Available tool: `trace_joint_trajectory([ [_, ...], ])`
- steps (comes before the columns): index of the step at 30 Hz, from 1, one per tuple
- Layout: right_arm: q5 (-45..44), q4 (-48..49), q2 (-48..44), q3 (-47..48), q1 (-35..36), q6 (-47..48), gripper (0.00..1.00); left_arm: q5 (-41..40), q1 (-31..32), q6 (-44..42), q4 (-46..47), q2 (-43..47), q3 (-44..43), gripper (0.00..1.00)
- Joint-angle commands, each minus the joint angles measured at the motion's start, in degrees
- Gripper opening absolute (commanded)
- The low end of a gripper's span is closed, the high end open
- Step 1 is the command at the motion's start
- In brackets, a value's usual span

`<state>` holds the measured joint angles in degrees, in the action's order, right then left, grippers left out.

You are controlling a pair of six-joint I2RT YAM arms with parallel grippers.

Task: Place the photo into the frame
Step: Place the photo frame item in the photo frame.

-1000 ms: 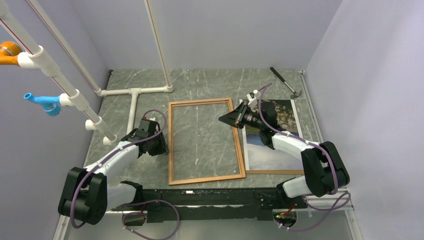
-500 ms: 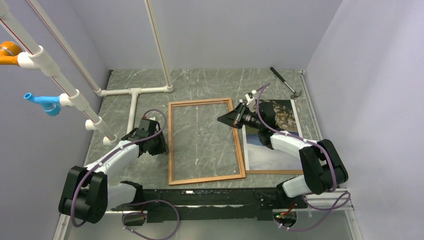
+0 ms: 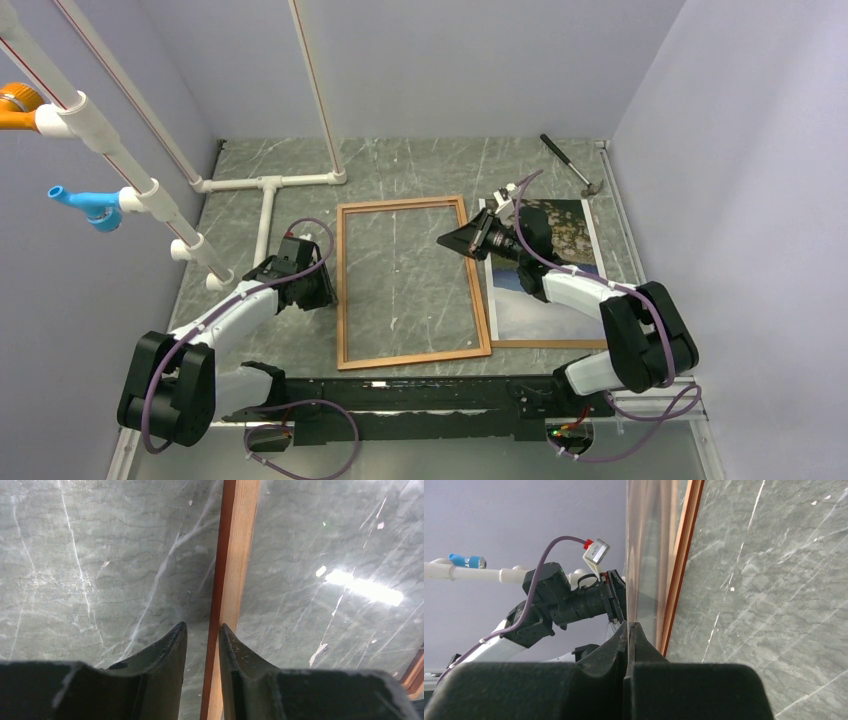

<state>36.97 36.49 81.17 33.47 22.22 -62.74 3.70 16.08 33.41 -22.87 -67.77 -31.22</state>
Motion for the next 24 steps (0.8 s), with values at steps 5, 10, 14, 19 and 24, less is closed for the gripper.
trace_joint_trajectory([
  [5,0.47,-0.68,-2.7,-0.85,0.56,1.66,0.0,-3.53,-0.18,-2.33,-1.88,-2.7,1.43,0.34],
  [10,0.32,-1.9,-3.44,-0.86,0.41,2.04,0.0,-3.53,-0.19,-2.41,-1.91,-2.81,1.34,0.33],
  [14,-0.01,-1.09,-4.2,-1.8,0.21,0.99,0.0,-3.53,-0.18,-2.53,-1.93,-3.0,1.38,0.33],
  [19,-1.55,-3.75,-6.4,-1.85,-0.64,2.26,0.0,-3.53,-0.17,-2.62,-2.02,-3.25,1.34,0.32],
  [24,-0.1,-3.72,-5.06,-1.23,-0.72,2.39,0.0,-3.53,-0.17,-2.64,-1.73,-3.63,1.3,0.32],
])
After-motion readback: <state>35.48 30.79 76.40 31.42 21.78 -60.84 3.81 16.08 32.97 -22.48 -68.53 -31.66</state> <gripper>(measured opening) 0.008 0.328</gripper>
